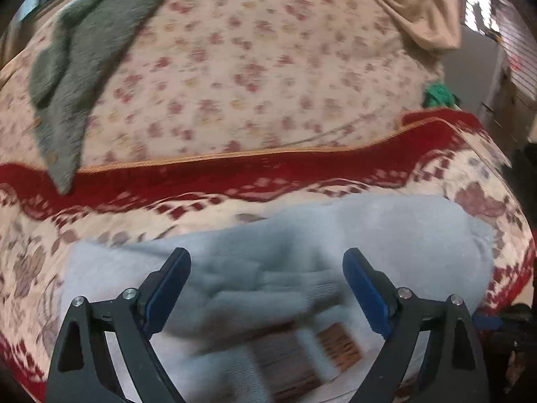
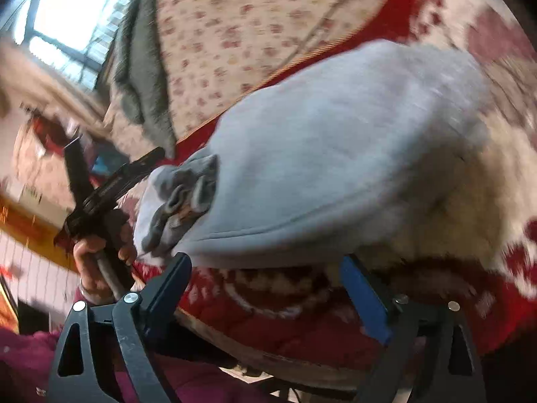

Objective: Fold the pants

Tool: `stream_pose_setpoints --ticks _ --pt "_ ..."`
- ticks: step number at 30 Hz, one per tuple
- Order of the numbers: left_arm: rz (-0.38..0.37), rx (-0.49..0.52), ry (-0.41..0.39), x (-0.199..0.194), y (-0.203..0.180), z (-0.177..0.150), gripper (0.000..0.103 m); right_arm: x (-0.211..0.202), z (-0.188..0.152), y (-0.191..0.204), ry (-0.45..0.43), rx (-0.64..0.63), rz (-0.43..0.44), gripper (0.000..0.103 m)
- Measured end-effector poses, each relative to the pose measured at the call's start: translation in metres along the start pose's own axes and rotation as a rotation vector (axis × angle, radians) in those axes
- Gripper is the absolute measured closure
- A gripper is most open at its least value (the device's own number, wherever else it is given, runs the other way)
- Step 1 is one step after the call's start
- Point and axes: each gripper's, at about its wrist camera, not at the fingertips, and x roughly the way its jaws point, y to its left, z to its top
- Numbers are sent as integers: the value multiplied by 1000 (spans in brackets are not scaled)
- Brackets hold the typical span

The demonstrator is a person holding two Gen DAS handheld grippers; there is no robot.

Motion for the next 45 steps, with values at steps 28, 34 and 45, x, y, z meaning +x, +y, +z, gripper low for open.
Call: stream_pose_setpoints --ticks 28,34,45 --pt "-521 393 314 138 -154 70 8 2 4 -48 -102 174 56 7" --pt "-529 478 414 171 -181 64 8 11 9 -50 -126 177 56 3" --pt "-632 471 501 197 -185 66 8 -3 -9 -37 -135 181 76 4"
